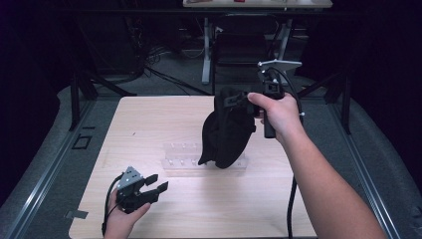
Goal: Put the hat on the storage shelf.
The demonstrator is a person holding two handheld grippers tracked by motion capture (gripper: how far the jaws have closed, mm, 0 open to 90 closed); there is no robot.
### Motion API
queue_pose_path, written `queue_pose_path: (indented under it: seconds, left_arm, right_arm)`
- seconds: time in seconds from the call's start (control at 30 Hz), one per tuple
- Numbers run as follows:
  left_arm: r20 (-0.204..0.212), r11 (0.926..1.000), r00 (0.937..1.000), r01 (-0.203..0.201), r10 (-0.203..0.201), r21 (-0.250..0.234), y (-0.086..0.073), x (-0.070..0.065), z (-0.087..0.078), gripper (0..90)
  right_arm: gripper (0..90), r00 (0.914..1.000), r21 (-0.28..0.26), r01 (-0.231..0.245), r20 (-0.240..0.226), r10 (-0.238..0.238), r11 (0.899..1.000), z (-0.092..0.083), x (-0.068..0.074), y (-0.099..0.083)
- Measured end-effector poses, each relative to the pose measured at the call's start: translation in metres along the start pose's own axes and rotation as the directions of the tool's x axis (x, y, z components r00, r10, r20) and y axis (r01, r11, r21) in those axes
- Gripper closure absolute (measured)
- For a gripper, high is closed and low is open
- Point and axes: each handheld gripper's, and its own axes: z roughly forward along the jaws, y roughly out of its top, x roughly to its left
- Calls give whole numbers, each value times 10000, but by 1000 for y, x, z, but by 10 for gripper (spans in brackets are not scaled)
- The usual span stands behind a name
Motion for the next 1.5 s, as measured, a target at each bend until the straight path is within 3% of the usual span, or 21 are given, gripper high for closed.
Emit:
queue_pose_path:
  seconds: [0.17,0.43,0.77,1.23,1.5]
  left_arm:
    - [107,9983,9983,-572,573,-102,17,-13,14,500]
    - [180,9953,9952,-963,964,-49,31,-24,33,552]
    - [148,9861,9860,-1659,1660,-16,45,-40,51,567]
    - [-156,9865,9867,-1615,1619,257,44,-46,74,704]
    - [-177,9858,9859,-1659,1664,239,45,-49,81,697]
  right_arm:
    - [872,10000,-24,12,-46,-12,10000,5,4,2]
    - [872,9998,20,88,-152,-87,10000,9,7,2]
    - [872,9996,37,96,-284,-95,9999,12,9,1]
    - [872,9994,47,82,-346,-81,10000,12,8,-1]
    - [872,9992,89,126,-389,-123,9999,12,8,-2]
